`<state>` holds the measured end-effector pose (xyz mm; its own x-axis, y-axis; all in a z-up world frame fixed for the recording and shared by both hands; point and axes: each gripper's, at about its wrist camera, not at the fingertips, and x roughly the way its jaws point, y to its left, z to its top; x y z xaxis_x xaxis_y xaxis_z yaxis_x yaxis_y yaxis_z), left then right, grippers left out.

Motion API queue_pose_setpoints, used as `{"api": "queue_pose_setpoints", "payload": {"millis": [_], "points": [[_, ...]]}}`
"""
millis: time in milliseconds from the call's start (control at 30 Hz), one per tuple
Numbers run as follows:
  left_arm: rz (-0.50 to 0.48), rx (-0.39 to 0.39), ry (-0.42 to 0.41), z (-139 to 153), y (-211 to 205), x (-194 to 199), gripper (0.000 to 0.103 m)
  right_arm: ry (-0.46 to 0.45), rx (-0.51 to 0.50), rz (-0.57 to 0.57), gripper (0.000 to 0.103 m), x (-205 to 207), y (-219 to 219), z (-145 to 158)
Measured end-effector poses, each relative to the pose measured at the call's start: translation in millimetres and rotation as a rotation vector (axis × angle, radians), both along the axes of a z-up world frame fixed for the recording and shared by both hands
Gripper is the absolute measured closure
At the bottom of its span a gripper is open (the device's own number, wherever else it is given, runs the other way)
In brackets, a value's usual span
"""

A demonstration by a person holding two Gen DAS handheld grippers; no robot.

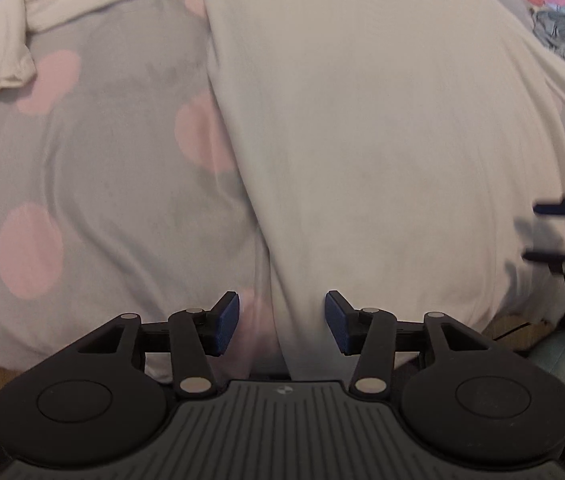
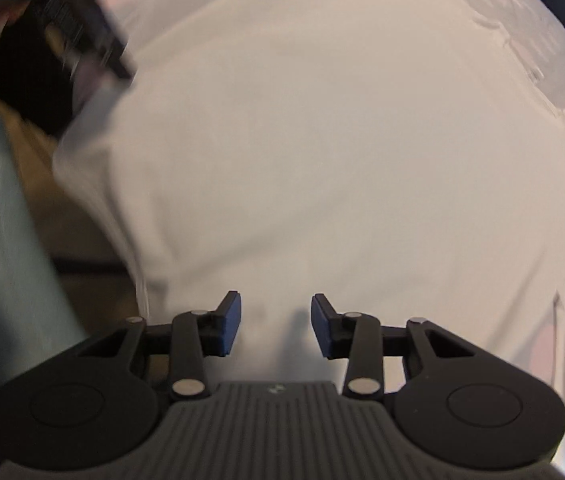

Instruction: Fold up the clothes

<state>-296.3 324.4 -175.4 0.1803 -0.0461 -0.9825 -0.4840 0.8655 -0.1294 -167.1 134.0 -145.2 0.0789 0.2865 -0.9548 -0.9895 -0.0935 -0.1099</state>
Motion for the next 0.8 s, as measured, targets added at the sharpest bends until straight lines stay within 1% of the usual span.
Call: {"api": "queue_pose_setpoints", "payload": {"millis": [67,100,167,233,267,300,333,367,400,467,500,567,667,733,800], "points": [[-0.020,-0.013,0.009,-5,-4,2,0.064,-0.003,0.013,-0.010,0.060,2,6,-1],[-0.030,-0.019,0.012,-7,-6,3,0.072,-0.008,0.015,-0.009,0.059,2,8,-1],[-0.060,-0.004,0.014,-7,-12,5,0.076,-0.010,0.031,-0.018,0.055,3,10,1],[-0.089,0.006,0.008,-3,-17,7,0.083,-0.001,0.046,-0.036,0.054,3,12,3],[-0.096,0.004,0.000,-1,-19,7,0.084,0.005,0.054,-0.045,0.053,4,13,4],[-0.103,0.002,-0.008,1,-20,7,0.088,0.013,0.061,-0.054,0.054,4,13,5],[-0.110,0.000,-0.016,4,-22,7,0.090,0.020,0.068,-0.063,0.053,4,13,6],[-0.115,-0.023,-0.039,7,-23,7,0.092,0.027,0.074,-0.071,0.053,5,13,8],[-0.117,-0.065,-0.076,11,-23,6,0.095,0.030,0.079,-0.073,0.053,5,12,8],[-0.120,-0.150,-0.150,20,-22,5,0.095,0.030,0.088,-0.075,0.053,3,7,5],[-0.125,-0.179,-0.174,22,-23,6,0.095,0.032,0.094,-0.075,0.053,3,6,5],[-0.140,-0.209,-0.196,23,-27,8,0.095,0.046,0.108,-0.073,0.053,2,4,8],[-0.176,-0.241,-0.198,15,-31,17,0.095,0.073,0.124,-0.068,0.053,1,4,10],[-0.211,-0.272,-0.210,17,-39,24,0.095,0.082,0.129,-0.058,0.053,0,4,11],[-0.255,-0.272,-0.210,19,-48,30,0.095,0.079,0.132,-0.048,0.053,-2,3,15]]}}
